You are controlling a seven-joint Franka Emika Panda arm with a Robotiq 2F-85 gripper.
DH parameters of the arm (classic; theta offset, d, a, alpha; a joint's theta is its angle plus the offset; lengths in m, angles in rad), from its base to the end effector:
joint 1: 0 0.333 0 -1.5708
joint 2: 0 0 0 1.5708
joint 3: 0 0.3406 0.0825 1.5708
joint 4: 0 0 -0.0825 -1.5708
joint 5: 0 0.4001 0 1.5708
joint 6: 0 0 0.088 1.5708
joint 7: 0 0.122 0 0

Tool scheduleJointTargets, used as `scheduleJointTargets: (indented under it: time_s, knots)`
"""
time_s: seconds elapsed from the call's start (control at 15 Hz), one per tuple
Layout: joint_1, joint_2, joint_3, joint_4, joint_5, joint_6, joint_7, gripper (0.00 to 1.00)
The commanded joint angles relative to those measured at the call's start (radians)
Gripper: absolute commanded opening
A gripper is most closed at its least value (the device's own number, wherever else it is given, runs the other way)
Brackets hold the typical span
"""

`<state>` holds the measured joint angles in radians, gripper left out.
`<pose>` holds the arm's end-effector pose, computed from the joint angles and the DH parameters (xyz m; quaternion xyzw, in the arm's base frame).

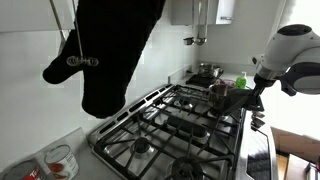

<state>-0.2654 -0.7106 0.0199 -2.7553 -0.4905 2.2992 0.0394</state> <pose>0.3373 -0.1005 0.4434 0.9708 -0.0020 0.0998 0.2182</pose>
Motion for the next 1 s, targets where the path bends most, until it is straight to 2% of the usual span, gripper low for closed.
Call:
scheduleJointTargets:
  time_s: [0.0, 0.27, 0.33, 0.93]
  knots:
    - [0.018, -0.004, -0.016, 0.002, 0.031, -0.091, 0.000, 0.65]
    - [0.052, -0.017, -0.053, 0.008, 0.100, -0.154, -0.025, 0.95]
    - [0.062, -0.018, -0.064, 0.009, 0.127, -0.160, -0.026, 0.99]
    - [0.080, -0.027, -0.112, 0.010, 0.236, -0.147, -0.024, 1.00]
